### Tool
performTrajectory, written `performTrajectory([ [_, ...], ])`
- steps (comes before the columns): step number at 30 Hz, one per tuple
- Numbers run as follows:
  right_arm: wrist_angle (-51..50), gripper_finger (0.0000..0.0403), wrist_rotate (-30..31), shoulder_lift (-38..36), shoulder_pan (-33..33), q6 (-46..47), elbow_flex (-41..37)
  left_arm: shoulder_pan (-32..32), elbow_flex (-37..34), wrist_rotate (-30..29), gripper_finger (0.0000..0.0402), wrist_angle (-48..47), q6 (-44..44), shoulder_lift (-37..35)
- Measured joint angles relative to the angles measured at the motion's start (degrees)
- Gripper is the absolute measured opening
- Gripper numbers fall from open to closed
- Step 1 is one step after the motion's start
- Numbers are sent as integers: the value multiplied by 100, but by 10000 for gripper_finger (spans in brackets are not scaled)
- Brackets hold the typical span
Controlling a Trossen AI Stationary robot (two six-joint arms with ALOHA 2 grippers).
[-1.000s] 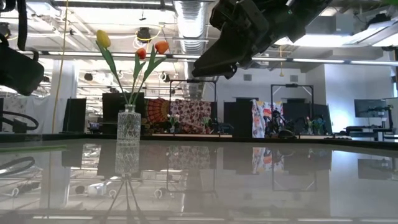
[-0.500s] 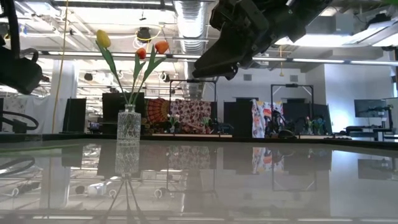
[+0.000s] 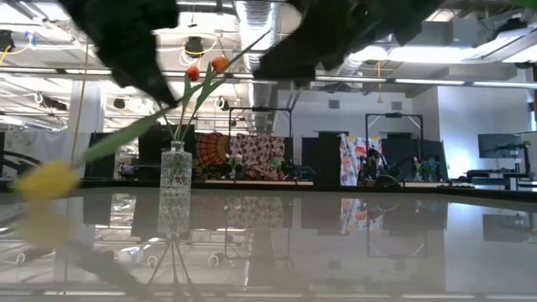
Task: Sort flowers into vase by color
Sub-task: Put the yellow flower into the transparent vase
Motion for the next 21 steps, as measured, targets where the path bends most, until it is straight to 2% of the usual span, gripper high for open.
performTrajectory([
  [3, 25, 193, 14, 0, 211, -668, 111, 525, 2, 548, 0, 694, 833, 47],
  [6, 29, 193, 278, 0, 369, -1343, 134, 1111, 7, 1550, 0, 1263, 1355, 208],
  [12, 85, 193, 957, 39, 506, -3242, 135, 1900, 9, 3115, 0, 1601, 1479, 595],
  [16, 119, 193, 1450, 55, 497, -4190, 134, 2249, 11, 3580, 0, 1800, 1281, 873],
  [21, -113, 193, 2146, 52, 324, -4405, 137, 2479, 11, 4041, 0, 2022, 1128, 952],
])
